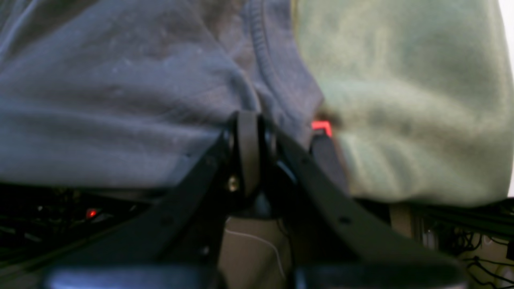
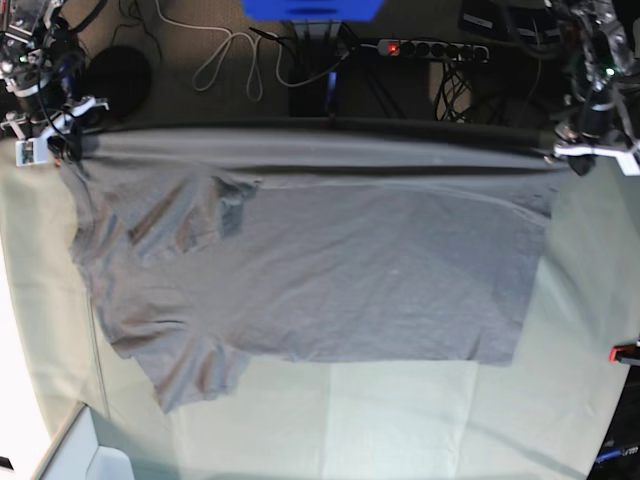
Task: Layout the t-shirt on the table in an organized manner, then fold the t-shirt properly
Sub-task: 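Lift the edge with both grippers and lay the t-shirt flat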
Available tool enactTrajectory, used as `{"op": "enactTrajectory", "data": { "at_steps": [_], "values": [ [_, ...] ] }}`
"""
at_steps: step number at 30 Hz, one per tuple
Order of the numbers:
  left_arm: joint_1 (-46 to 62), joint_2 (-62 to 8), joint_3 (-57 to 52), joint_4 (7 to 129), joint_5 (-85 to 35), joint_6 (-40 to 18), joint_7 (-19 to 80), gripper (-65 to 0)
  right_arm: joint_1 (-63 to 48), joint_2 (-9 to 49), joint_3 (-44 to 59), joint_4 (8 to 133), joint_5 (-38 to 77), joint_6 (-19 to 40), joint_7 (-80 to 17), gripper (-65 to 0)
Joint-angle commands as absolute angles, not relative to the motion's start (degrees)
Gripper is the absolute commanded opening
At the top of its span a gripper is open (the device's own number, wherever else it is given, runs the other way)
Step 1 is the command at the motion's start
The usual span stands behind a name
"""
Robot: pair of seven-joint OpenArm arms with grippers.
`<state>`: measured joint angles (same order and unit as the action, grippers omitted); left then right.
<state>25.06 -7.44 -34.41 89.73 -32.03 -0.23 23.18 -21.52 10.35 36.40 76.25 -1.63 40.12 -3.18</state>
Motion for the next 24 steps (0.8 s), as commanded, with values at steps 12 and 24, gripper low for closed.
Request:
{"op": "enactTrajectory", "data": {
  "at_steps": [12, 24],
  "values": [
    [26.9, -7.9, -34.9, 90.8, -31.9, 0.0, 21.9, -38.5, -24.9, 11.4, 37.2, 84.2, -0.8, 40.0, -2.1, -31.0],
    [15.9, -8.0, -34.8, 93.1, -31.3, 0.2, 22.0, -37.8, -7.3, 10.6, 39.8, 81.0, -1.6, 40.0, -3.8, -28.7]
  ]
}}
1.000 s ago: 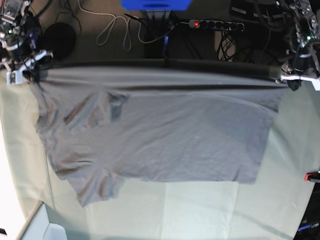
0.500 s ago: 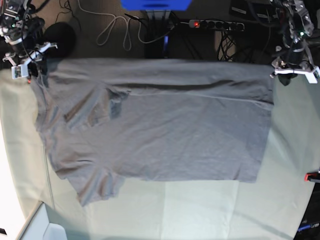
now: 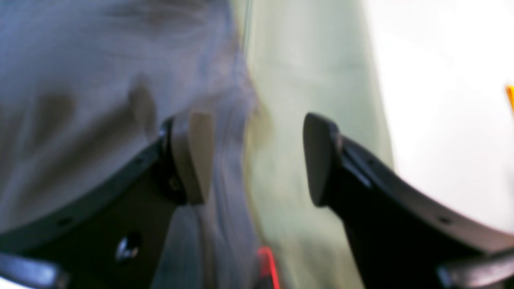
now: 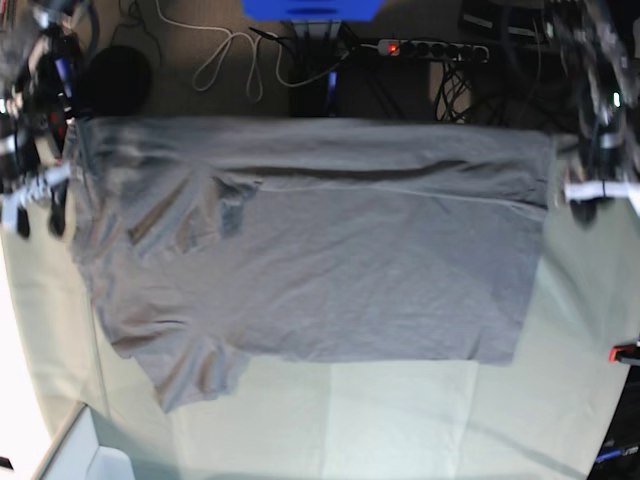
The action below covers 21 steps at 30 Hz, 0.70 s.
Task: Layout the t-shirt on the table in an organized manner, then fold the t-shirt properly
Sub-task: 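Lift the edge with both grippers and lay the t-shirt flat, then move both grippers to the t-shirt middle and grasp its sides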
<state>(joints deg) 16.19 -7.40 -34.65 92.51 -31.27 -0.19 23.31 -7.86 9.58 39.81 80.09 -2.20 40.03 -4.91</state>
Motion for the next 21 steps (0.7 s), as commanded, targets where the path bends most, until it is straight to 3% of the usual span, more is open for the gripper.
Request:
{"op": "enactTrajectory", "data": {
  "at_steps": [1, 5, 11, 16, 21],
  "values": [
    [13.8, -8.1, -34.6, 92.0, -31.3, 0.2, 22.0, -37.8, -3.6, 10.7, 39.3, 79.0, -3.0, 40.0, -5.5, -28.7],
    [5.1, -8.5, -34.5, 86.7, -31.2, 0.2, 22.0, -37.8, 11.9, 11.5, 38.6, 65.9, -13.4, 40.0, -10.0, -28.7],
    [-7.4, -10.4, -33.5, 70.7, -31.2, 0.2, 22.0, -37.7, 30.2, 15.4, 38.6, 37.2, -23.9, 40.0, -5.1, -28.7],
    [-15.2, -15.1, -25.8, 56.7, -31.2, 0.2, 21.4, -37.3, 35.1, 19.5, 38.6, 20.1, -27.5, 40.0, 4.4, -28.7],
    [-20.7, -16.5, -21.1, 47.9, -31.2, 0.2, 20.3, -29.0, 35.0, 20.4, 38.6, 15.4, -27.8, 34.6, 11.6, -28.7]
  ]
}}
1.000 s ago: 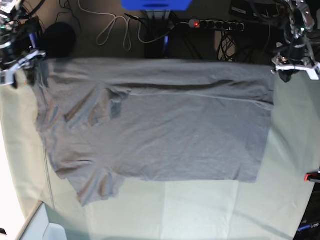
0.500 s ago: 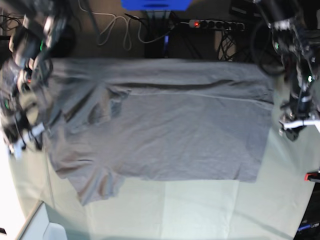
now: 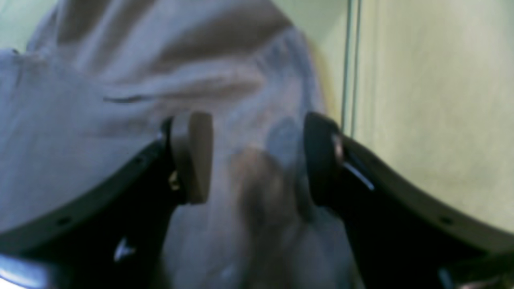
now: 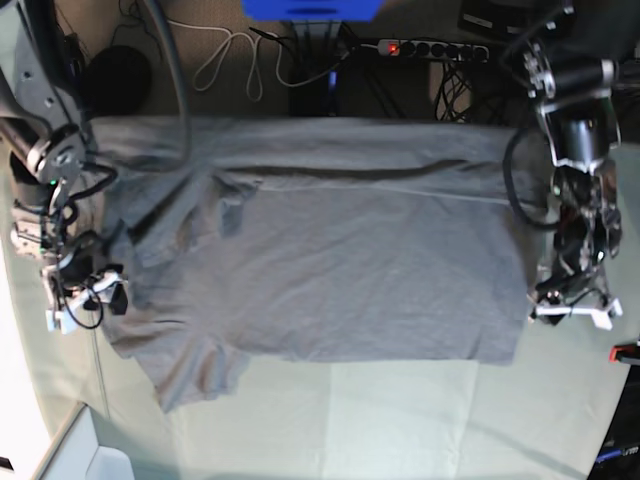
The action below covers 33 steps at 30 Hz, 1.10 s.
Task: Layout the t-shirt on the table in an organized manner, then fold the t-shirt properly
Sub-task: 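Move both grippers to the t-shirt middle and grasp its sides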
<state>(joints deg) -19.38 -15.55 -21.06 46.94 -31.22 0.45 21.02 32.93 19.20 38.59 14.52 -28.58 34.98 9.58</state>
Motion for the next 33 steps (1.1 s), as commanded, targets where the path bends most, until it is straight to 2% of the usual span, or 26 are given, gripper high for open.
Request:
{"op": "enactTrajectory", "data": {
  "at_steps": [1, 6, 12, 18, 20, 23, 26, 28, 33],
  "values": [
    [-21.3, -16.5, -20.4, 46.5, -31.2, 0.2, 19.0, -27.3, 34.4, 20.3, 38.6, 15.4, -27.8, 33.5, 12.4, -28.7],
    [-22.0, -16.5, -14.1, 42.3, -31.2, 0.2, 12.1, -24.7, 33.6, 20.4, 38.6, 15.7, -27.8, 26.8, 13.5, -28.7],
    [-22.2, -16.4, -8.6, 34.6, -31.2, 0.2, 5.3, -24.8, 33.4, 20.2, 37.7, 15.3, -27.9, 26.6, 12.9, -28.7],
    [-23.4, -16.5, -5.1, 27.5, -31.2, 0.1, 1.5, -24.8, 31.1, 18.9, 28.1, 15.3, -27.8, 26.6, 12.8, -29.5],
    [-24.2, -16.5, -4.1, 26.3, -31.2, 0.1, 0.8, -25.0, 31.0, 18.0, 26.3, 15.3, -27.7, 26.6, 12.8, -33.7],
    [-24.7, -16.5, -2.4, 26.0, -31.2, 0.1, 1.2, -26.3, 30.3, 17.7, 26.0, 15.3, -27.7, 26.6, 12.8, -48.1],
    [-24.8, -16.5, -0.6, 26.0, -31.2, 0.1, 1.0, -36.0, 30.3, 17.6, 26.2, 15.3, -27.6, 26.6, 12.8, -65.0],
    [-24.9, -16.5, -0.3, 26.0, -31.2, 0.1, 0.9, -41.9, 30.3, 17.6, 26.1, 15.4, -27.6, 26.6, 12.8, -65.0],
    [-25.3, -16.4, -0.3, 26.3, -31.2, 0.0, 0.9, -50.6, 30.3, 17.7, 26.2, 15.6, -27.6, 26.6, 12.8, -65.0]
  ]
}}
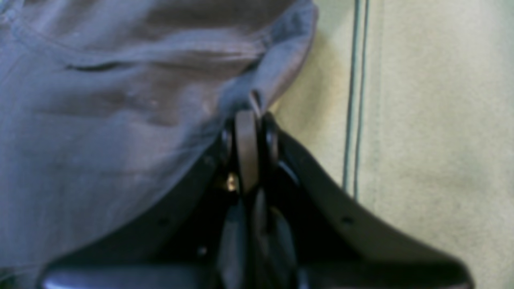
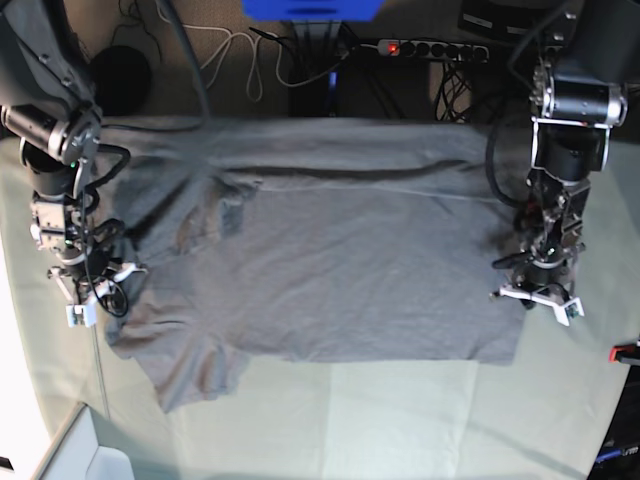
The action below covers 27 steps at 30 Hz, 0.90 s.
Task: Layout the t-shirt on the table in an organized manner, then fold the t-shirt properly
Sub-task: 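Move both grippers to the t-shirt middle and grasp its sides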
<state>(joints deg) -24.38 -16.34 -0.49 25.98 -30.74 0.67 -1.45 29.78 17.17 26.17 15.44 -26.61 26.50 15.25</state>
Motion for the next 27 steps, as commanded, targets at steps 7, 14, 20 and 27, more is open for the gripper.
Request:
{"op": "enactTrajectory", "data": {
  "at_steps": [7, 14, 20, 27],
  "values": [
    [-25.9, -16.1, -0.3, 26.6, -31.2, 0.0, 1.3, -64.8, 30.3, 17.7, 26.2, 15.6, -27.6, 26.6, 12.8, -65.0],
    [-22.6, -16.4, -0.3, 35.9, -31.2, 0.2, 1.5, -65.0, 30.3, 17.7, 26.2, 15.6, -27.6, 26.6, 13.1, -65.0],
    [-16.8, -17.3, -0.7, 48.9, -31.3, 0.7, 1.5, -65.0, 30.3, 17.7, 26.2, 15.6, -27.6, 26.6, 13.3, -65.0],
    [-14.3, -17.8, -2.5, 49.5, -31.7, 0.7, 3.5, -65.0, 30.3, 17.7, 26.3, 15.7, -27.4, 26.7, 13.8, -65.0]
  ]
}}
